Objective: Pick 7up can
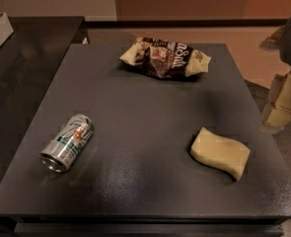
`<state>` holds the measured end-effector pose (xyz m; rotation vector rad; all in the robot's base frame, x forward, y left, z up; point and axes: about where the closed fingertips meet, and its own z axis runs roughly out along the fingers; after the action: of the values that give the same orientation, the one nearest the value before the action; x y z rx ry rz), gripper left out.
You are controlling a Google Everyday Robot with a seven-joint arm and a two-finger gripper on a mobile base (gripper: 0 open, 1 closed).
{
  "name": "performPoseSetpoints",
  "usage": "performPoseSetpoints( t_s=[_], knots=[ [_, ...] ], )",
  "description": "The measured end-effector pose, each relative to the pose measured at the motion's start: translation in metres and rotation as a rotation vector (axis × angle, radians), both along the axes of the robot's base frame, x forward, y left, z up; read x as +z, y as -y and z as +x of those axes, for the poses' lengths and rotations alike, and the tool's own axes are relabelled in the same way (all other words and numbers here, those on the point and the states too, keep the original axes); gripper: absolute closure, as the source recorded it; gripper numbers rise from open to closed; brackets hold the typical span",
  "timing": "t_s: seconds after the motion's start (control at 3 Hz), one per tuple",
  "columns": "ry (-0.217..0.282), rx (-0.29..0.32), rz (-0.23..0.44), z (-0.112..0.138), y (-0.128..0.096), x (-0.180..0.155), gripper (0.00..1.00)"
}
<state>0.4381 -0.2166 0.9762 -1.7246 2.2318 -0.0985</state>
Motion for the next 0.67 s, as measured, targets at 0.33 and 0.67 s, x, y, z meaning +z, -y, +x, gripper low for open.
performPoseSetpoints(
  t_s=[0.33, 0.67],
  knots=[
    [0.0, 0.0, 0.0, 0.0, 0.0, 0.0, 0.0],
    [0.002, 0.022, -0.002, 0.0003, -0.0052, 0.0003, 0.0]
  ],
)
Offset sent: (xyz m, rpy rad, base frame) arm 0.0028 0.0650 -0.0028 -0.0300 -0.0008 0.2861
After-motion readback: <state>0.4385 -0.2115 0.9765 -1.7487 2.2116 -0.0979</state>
